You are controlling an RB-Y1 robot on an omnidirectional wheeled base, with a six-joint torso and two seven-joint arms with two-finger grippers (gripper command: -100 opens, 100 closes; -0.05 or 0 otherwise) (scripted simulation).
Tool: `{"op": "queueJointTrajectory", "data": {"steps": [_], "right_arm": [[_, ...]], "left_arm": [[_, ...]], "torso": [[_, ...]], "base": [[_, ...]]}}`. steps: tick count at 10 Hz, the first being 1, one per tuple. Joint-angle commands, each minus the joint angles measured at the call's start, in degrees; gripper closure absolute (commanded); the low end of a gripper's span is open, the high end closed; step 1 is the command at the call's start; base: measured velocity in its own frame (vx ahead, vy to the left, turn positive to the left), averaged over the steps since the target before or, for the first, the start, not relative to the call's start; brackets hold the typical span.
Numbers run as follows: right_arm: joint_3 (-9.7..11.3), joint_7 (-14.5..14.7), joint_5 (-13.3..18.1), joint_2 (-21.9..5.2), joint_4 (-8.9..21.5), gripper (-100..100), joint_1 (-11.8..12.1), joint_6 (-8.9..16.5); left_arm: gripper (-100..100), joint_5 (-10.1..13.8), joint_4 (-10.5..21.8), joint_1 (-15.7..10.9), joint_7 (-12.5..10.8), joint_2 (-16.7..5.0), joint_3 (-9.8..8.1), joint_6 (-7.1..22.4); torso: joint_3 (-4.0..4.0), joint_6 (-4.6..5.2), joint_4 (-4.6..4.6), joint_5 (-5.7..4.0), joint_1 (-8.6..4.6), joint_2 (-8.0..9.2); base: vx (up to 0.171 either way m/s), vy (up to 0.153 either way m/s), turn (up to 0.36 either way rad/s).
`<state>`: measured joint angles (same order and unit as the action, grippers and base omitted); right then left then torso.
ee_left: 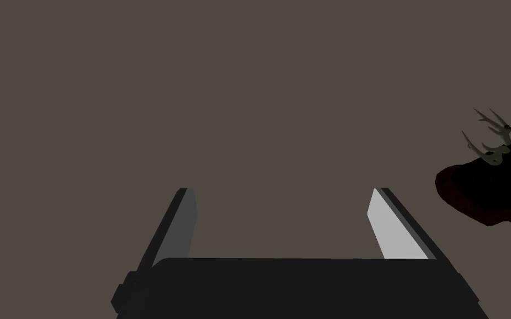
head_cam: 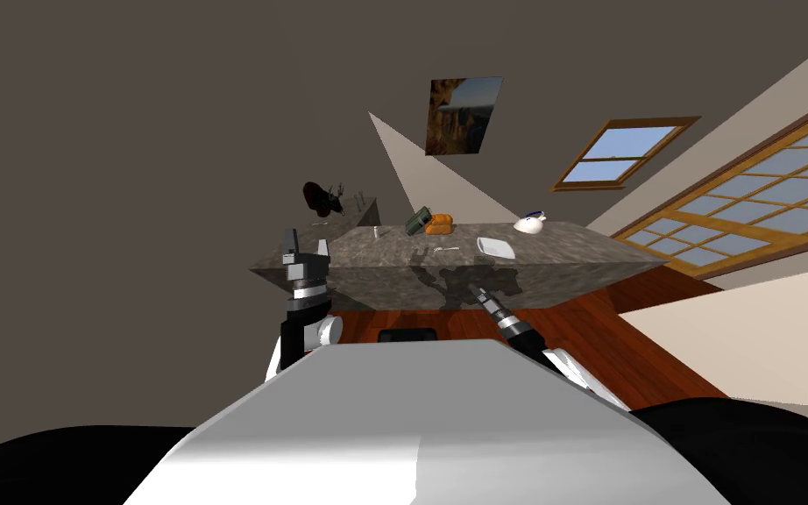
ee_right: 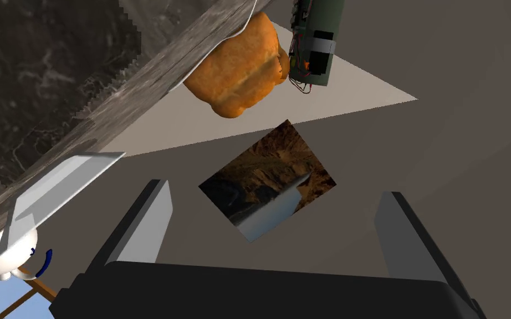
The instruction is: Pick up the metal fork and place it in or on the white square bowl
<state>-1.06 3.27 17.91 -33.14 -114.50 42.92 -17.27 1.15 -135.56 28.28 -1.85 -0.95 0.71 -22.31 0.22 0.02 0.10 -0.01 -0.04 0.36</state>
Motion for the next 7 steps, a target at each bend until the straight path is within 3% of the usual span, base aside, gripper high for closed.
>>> {"op": "queueJointTrajectory", "data": {"steps": [1, 4, 5, 6, 7], "right_arm": [[0.5, 0.9, 2.5, -2.9, 2.9, -100, 0.3, -0.2], [0.8, 1.5, 4.4, -6.9, 6.2, -100, 0.9, -0.2], [1.2, 2.0, 6.2, -8.6, 8.7, -100, 1.4, -0.4], [1.2, 2.0, 6.2, -10.1, 8.7, -100, 1.4, -0.4], [1.6, 2.5, 8.0, -12.2, 11.0, -100, 1.8, -0.6]], "left_arm": [[0, 0.0, 0.0, 0.0, 0.0, 0.0, 0.00, 0.0], [0, 0.0, 0.0, 0.0, 0.0, 0.0, 0.00, 0.0], [0, 0.0, 0.0, 0.0, 0.0, 0.0, 0.00, 0.0], [0, 0.0, 0.0, 0.0, 0.0, 0.0, 0.00, 0.0], [0, 0.0, 0.0, 0.0, 0.0, 0.0, 0.00, 0.0]], "torso": [[0.00, 0.00, 0.00, 0.00, 0.00, 0.00], [-0.08, -0.03, -0.03, 0.00, -0.01, -0.13], [-0.10, -0.02, -0.04, 0.00, -0.02, -0.17], [-0.11, -0.04, -0.04, 0.01, 0.01, -0.18], [-0.11, -0.01, -0.04, 0.01, 0.01, -0.20]], "base": [[-0.082, 0.025, 0.147], [-0.059, 0.011, 0.110], [-0.056, 0.024, 0.142], [-0.048, 0.018, 0.084], [-0.067, 0.027, 0.160]]}}
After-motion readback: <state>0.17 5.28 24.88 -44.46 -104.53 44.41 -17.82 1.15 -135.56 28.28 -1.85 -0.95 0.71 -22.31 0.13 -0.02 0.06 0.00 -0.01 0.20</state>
